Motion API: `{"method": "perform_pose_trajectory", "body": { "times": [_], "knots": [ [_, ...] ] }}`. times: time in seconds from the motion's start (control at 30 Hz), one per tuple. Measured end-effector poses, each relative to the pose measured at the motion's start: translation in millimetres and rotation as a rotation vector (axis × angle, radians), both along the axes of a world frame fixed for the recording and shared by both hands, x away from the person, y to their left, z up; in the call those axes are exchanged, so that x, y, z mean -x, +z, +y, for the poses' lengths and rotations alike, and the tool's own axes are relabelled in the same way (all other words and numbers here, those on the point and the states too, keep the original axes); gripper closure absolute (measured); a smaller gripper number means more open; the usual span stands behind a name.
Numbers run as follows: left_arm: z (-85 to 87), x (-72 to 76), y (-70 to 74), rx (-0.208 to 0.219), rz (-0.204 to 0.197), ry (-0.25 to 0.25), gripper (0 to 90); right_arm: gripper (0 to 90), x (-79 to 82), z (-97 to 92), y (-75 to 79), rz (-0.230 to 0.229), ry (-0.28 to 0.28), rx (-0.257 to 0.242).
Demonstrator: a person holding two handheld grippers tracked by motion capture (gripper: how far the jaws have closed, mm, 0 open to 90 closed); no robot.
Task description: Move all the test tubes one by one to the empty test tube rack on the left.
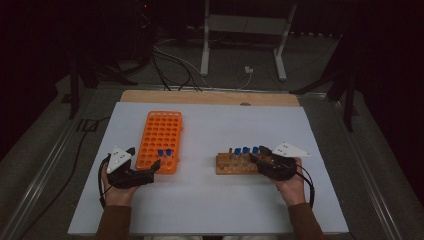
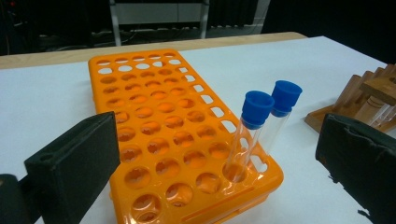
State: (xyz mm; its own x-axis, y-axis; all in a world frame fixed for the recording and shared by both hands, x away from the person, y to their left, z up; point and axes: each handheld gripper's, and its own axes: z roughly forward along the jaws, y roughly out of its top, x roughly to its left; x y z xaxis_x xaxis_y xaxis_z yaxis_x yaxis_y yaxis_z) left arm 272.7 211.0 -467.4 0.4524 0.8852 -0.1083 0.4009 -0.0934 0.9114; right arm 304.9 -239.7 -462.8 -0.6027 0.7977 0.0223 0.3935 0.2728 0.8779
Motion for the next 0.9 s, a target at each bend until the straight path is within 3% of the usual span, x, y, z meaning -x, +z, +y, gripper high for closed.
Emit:
{"method": "perform_pose_trajectory", "body": {
  "times": [0.17, 0.33, 0.9],
  "knots": [
    [0.3, -0.5, -0.8, -0.003, 0.003, 0.006, 0.7, 66.9, -1.6, 1.6, -3.6, -0.003, 0.006, -0.001],
    [-0.1, -0.7, -1.6, -0.005, 0.008, 0.006, 0.7, 72.3, -0.2, 4.0, -4.2, -0.014, 0.022, 0.005],
    [0.7, -1.0, -2.6, -0.002, 0.019, 0.015, 0.7, 76.9, 0.9, 6.7, -5.6, -0.029, 0.036, 0.003]
  ]
}}
